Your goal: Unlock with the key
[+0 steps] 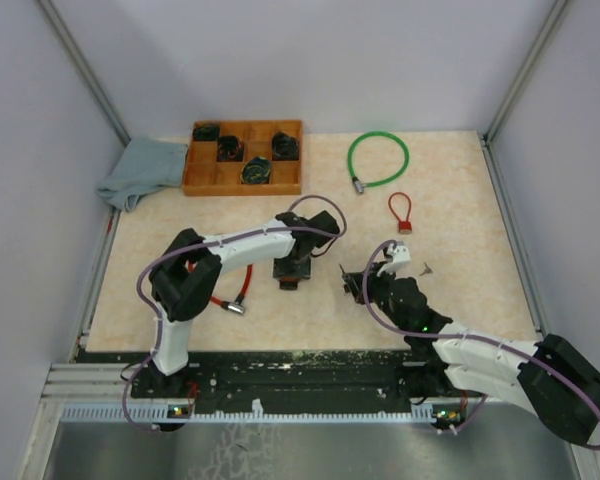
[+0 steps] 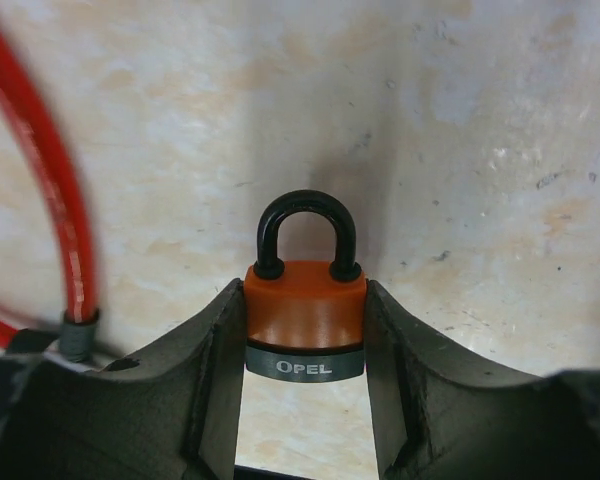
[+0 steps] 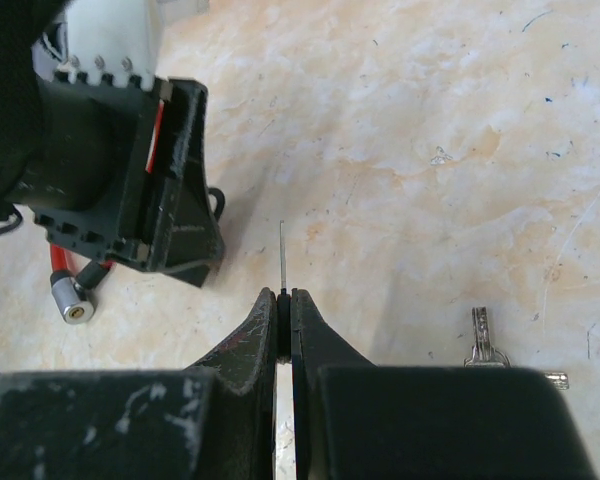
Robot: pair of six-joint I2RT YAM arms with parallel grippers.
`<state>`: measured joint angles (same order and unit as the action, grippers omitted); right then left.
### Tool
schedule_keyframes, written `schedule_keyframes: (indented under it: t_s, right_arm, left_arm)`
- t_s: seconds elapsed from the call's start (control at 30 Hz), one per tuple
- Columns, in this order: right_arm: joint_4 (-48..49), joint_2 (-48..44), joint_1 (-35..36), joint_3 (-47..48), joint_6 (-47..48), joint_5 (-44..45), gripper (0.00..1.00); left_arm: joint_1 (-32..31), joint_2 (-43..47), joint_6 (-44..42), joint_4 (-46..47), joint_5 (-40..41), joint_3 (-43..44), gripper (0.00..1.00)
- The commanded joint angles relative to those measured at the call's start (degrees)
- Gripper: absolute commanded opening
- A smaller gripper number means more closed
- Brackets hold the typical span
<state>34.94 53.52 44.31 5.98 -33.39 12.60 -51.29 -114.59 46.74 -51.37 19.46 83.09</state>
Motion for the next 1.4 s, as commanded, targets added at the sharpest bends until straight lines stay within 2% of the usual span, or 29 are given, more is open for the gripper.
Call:
schedule_keyframes:
  t_s: [0.0, 0.2, 0.27, 0.33, 0.57, 0.7, 0.77, 0.9, 1.07, 1.2, 1.37]
  right_arm:
    - [2.4, -0.4, -0.5, 0.5, 1.0, 0.0, 0.00]
    - [2.2, -0.3, -0.5, 0.7, 0.9, 0.0, 0.00]
    - [2.7, -0.1, -0.5, 0.5, 0.7, -0.1, 0.00]
    - [3.9, 0.6, -0.5, 0.4, 0.3, -0.8, 0.00]
    - [11.1, 5.9, 1.0, 1.1, -1.4, -4.0, 0.00]
    - [15.7, 10.0, 2.3, 1.5, -2.8, -5.3, 0.00]
    - [17.3, 11.2, 2.9, 1.9, -3.0, -5.8, 0.00]
    - [18.0, 10.6, 3.1, 1.6, -2.6, -6.1, 0.00]
    - [16.8, 8.4, 3.3, 1.5, -1.1, -5.2, 0.00]
    - [18.4, 9.4, 4.2, 3.0, -0.6, -8.0, 0.00]
    - [20.8, 11.5, 5.4, 5.0, 0.5, -10.7, 0.00]
  left_arm:
    - [-0.8, 0.5, 0.6, -10.2, 12.2, 7.5, 0.19]
    - [-4.2, -3.1, 6.0, -22.9, 25.4, 14.9, 0.18]
    - [-4.0, -4.7, 8.1, -26.3, 28.2, 15.4, 0.14]
    - [-3.6, -5.8, 10.0, -28.8, 28.0, 16.7, 0.00]
    - [-2.4, -1.9, 10.8, -24.6, 19.7, 17.7, 0.00]
    - [-0.5, 2.2, 9.2, -19.4, 13.9, 16.6, 0.00]
    - [1.2, 5.5, 7.2, -13.6, 9.1, 12.9, 0.00]
    - [7.4, 15.8, 5.8, 0.9, -2.1, -0.5, 0.00]
    - [11.2, 29.6, 4.9, 21.5, -12.9, -16.3, 0.00]
    - [12.8, 33.6, 5.6, 23.8, -13.8, -18.1, 0.00]
    - [13.0, 33.6, 6.2, 26.1, -19.2, -18.7, 0.00]
